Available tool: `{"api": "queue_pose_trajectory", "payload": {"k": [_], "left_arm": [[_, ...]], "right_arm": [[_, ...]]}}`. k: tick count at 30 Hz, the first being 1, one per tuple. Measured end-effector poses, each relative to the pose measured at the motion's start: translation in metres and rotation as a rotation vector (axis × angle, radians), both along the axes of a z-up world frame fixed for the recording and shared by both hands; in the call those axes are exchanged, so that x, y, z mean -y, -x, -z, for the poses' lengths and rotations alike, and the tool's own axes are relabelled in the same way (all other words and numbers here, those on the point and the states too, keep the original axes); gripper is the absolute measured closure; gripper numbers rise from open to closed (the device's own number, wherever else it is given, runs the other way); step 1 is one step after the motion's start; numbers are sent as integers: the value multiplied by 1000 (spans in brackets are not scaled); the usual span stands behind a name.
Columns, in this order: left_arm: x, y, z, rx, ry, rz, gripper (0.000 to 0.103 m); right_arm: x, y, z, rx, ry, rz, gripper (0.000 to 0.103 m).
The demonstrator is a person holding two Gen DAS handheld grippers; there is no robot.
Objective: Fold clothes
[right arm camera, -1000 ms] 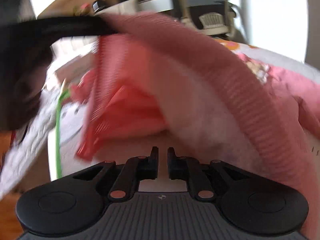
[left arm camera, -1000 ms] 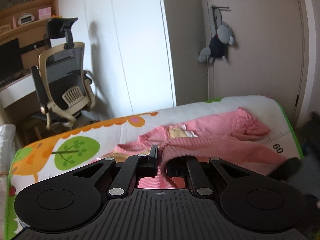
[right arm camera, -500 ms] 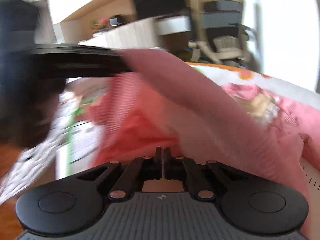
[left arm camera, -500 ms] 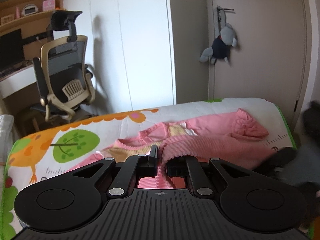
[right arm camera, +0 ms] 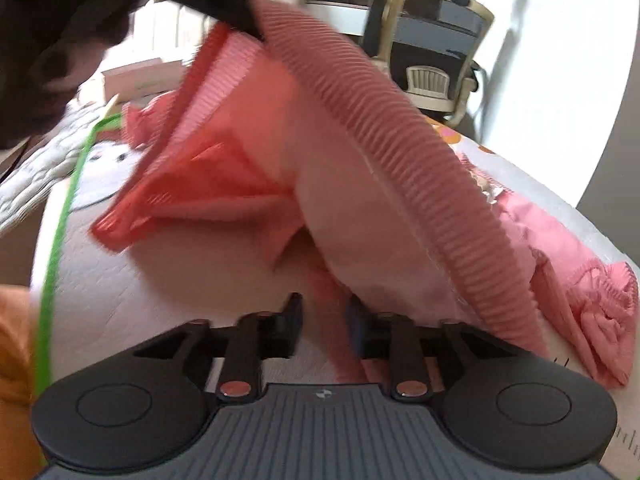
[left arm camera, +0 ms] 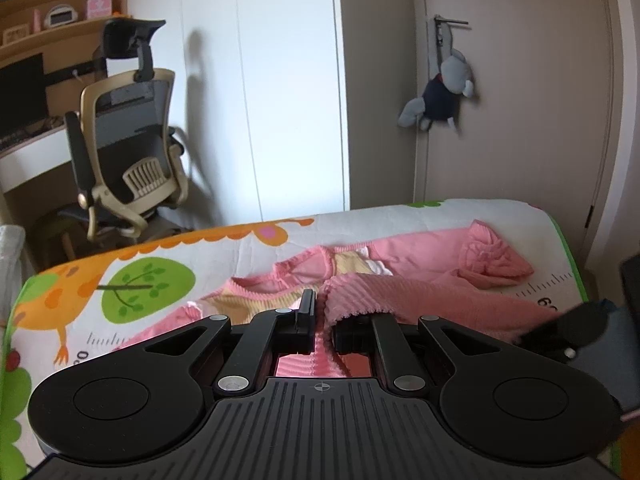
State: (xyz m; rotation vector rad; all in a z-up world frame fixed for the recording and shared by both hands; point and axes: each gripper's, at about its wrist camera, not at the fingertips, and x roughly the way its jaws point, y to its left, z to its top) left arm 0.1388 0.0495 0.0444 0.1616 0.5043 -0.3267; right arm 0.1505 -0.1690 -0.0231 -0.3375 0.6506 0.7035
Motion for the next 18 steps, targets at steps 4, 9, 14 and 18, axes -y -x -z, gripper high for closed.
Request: {"api": "queue_pose_trajectory", "payload": {"k": [4,9,14,18], "left_arm": [[0,0,1,-6,2,1,93],[0,3,-3,5,2,-2,93],[3,1,-3,3,5,3,93],[4,2,-3,5,8,11,93]], "right_arm": [[13,-19,-1,-43,-59,47,98],[29,22,-12,-2,-21,-45,101],[37,79,-16,28,156,-237,100],[36,73,-24,-56,8,-197,89]]}}
